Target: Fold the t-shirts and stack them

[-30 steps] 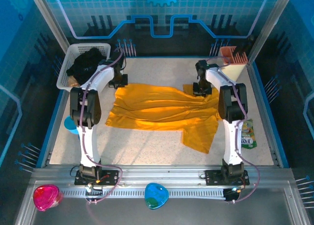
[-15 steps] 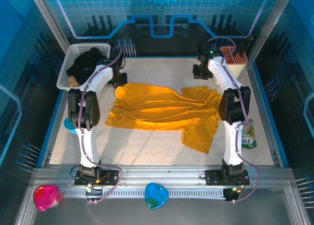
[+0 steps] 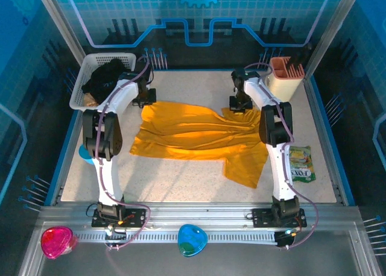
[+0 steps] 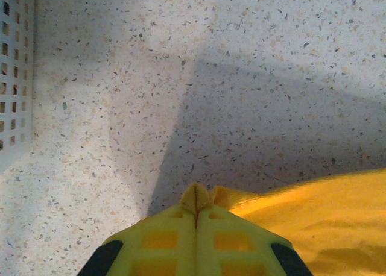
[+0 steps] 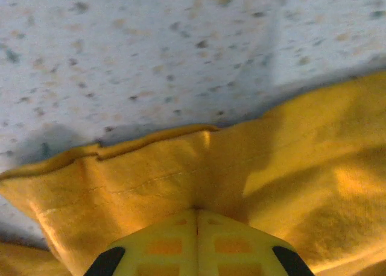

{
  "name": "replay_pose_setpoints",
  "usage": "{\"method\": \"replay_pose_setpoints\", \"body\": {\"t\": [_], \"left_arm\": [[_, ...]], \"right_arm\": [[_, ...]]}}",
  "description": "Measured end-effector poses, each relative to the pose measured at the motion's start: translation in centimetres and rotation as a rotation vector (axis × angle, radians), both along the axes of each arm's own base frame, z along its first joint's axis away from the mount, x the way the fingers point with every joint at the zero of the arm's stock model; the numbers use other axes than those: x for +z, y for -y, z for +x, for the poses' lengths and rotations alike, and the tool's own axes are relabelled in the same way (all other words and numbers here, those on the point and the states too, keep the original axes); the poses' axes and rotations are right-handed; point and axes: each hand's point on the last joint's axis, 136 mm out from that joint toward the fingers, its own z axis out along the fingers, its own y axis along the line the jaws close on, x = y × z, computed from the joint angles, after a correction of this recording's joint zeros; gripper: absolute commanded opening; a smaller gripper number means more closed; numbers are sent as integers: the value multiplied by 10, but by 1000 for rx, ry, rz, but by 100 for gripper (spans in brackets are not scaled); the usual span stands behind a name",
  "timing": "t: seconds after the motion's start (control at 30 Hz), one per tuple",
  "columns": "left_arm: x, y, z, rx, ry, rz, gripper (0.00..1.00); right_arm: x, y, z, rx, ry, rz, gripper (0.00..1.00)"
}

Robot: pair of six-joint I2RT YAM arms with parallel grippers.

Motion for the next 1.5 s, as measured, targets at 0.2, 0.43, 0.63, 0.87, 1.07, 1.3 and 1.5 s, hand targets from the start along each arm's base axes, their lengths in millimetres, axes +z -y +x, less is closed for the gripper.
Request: {"method": "replay_pose_setpoints", "body": {"t": [0.2, 0.43, 0.63, 0.87, 1.07, 1.3, 1.5], "left_arm": [[1, -2, 0, 5, 3, 11, 0], [0, -3, -1, 7, 0, 17, 0], [5, -3, -1, 7, 9, 16, 0], [14, -3, 0, 8, 35, 13, 0], [14, -3, 0, 8, 34, 12, 0], [12, -3, 0, 8, 33, 12, 0], [12, -2, 0, 11, 33, 3, 0]], "right_arm": [[-1, -27, -2, 27, 0, 38, 7], [7, -38, 5, 51, 29, 39, 16], [32, -18, 33, 74, 129, 42, 31], [54, 17, 67, 71, 235, 45, 36], [34, 15, 88, 127, 260, 41, 37], [9, 9, 91, 156, 237, 59, 39], [2, 5, 90, 160, 225, 74, 38]]}}
